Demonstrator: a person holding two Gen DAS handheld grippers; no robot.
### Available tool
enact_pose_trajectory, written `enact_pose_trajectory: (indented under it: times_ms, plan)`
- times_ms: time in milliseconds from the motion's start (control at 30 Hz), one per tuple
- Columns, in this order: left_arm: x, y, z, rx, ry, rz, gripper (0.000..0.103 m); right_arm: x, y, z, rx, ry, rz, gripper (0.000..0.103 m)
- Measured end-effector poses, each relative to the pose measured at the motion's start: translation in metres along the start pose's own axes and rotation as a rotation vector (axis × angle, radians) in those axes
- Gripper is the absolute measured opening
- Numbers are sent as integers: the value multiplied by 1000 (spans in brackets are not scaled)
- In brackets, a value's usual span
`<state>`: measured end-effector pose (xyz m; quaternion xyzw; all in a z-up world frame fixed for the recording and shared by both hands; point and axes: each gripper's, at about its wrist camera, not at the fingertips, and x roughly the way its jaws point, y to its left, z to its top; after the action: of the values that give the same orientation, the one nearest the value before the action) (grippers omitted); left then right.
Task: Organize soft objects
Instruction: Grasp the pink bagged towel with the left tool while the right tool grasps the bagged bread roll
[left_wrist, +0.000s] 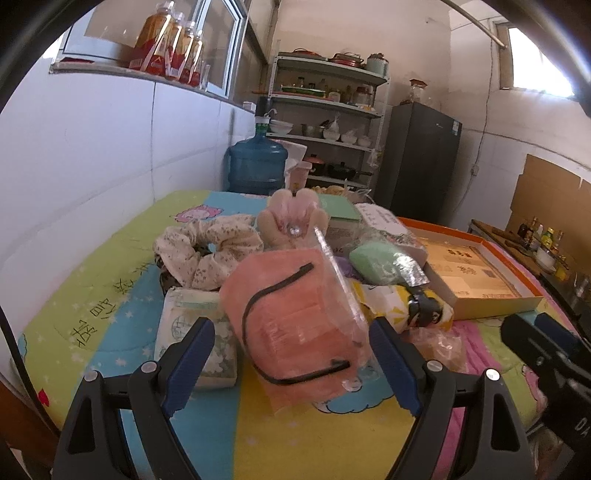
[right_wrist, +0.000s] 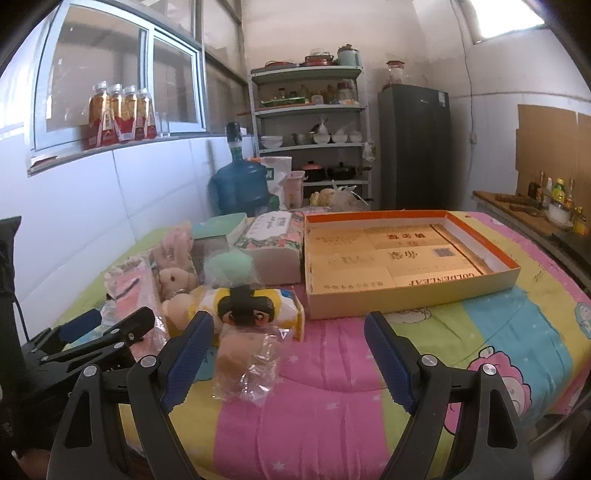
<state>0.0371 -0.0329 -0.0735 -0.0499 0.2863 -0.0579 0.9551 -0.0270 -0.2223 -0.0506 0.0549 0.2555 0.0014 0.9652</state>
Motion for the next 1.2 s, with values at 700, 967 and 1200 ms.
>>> enact_pose_trajectory:
  times_ms: [700,967,1200]
  plan:
    - [-15,13,4,-28,-84,-87,15,30,-8,-14,44,105,106,85]
    - [-28,17,6,-25,-124,-76,15,50,7,-24,7,170,102,85]
    - [-27,18,5,-26,-119,-76,15,63,14,-24,0,192,105,78]
